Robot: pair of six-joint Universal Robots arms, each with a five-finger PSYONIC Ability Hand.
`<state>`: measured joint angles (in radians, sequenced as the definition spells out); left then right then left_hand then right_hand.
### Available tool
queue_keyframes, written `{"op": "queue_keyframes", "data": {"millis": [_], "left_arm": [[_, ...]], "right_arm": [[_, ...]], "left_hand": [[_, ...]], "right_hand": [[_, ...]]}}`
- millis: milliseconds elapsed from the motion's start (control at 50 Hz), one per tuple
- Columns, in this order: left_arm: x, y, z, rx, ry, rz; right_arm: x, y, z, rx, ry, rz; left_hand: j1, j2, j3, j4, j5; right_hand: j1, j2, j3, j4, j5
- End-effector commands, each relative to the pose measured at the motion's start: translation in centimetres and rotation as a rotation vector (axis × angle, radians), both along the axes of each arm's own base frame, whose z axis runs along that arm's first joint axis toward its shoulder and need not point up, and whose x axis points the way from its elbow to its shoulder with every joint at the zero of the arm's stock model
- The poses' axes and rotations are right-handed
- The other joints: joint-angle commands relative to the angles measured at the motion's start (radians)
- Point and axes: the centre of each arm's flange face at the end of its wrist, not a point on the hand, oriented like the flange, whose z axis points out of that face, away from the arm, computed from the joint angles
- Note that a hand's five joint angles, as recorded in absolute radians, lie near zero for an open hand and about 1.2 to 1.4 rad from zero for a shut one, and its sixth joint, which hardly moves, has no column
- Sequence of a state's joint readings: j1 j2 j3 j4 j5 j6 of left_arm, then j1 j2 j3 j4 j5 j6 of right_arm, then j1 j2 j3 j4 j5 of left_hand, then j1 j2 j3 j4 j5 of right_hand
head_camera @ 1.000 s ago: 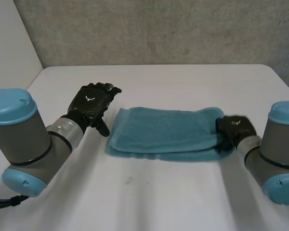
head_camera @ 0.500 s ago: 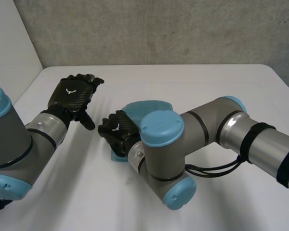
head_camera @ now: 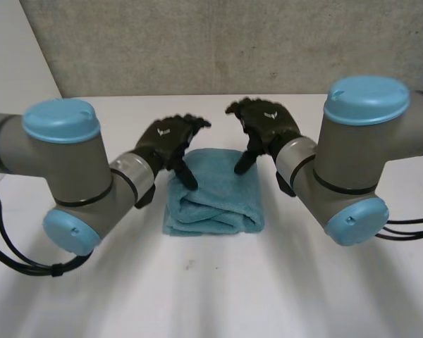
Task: Fold the laundry
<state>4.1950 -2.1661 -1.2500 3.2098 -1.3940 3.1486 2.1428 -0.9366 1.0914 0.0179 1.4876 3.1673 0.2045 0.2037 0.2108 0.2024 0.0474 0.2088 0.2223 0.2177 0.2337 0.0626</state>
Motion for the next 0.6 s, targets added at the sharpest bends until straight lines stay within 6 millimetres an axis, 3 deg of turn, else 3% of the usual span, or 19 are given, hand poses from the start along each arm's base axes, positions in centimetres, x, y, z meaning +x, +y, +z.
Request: {"op": "queue_keyframes", "data": {"millis": [20,80,200,400,420,460,600], "left_arm": [[1.0,-0.4,-2.9,0.061,-0.074,0.088],[1.5,-0.2,-3.9,0.085,-0.114,0.102],[2.4,0.9,-5.4,0.098,-0.231,0.079],[1.9,1.1,-2.6,0.024,-0.203,0.064],[1.8,0.8,0.2,-0.042,-0.160,0.073],[1.8,0.7,2.0,-0.079,-0.135,0.078],[4.2,1.0,10.7,-0.231,-0.037,0.147]], "right_arm": [[-0.2,-1.4,-5.5,0.149,0.100,-0.015],[-0.3,-1.6,-6.5,0.193,0.129,-0.018],[-1.2,-2.6,-6.4,0.216,0.146,-0.043],[-1.5,-2.9,-4.0,0.181,0.120,-0.052],[-1.6,-2.8,-2.3,0.146,0.102,-0.056],[-2.2,-2.6,1.4,0.076,0.055,-0.072],[-5.9,-2.2,8.9,-0.068,-0.023,-0.160]], "left_hand": [[0.021,0.022,0.014,0.023,0.003],[0.018,0.019,0.011,0.020,0.000],[-0.003,-0.002,-0.009,-0.001,-0.020],[-0.012,-0.011,-0.018,-0.009,-0.029],[-0.014,-0.014,-0.021,-0.012,-0.032],[-0.014,-0.014,-0.021,-0.012,-0.032],[-0.017,-0.017,-0.024,-0.015,-0.035]], "right_hand": [[-0.034,-0.048,-0.043,-0.059,-0.063],[-0.034,-0.048,-0.043,-0.059,-0.063],[-0.034,-0.048,-0.043,-0.059,-0.063],[-0.034,-0.048,-0.043,-0.059,-0.063],[-0.034,-0.048,-0.043,-0.059,-0.063],[-0.034,-0.048,-0.043,-0.059,-0.063],[-0.034,-0.048,-0.043,-0.059,-0.063]]}}
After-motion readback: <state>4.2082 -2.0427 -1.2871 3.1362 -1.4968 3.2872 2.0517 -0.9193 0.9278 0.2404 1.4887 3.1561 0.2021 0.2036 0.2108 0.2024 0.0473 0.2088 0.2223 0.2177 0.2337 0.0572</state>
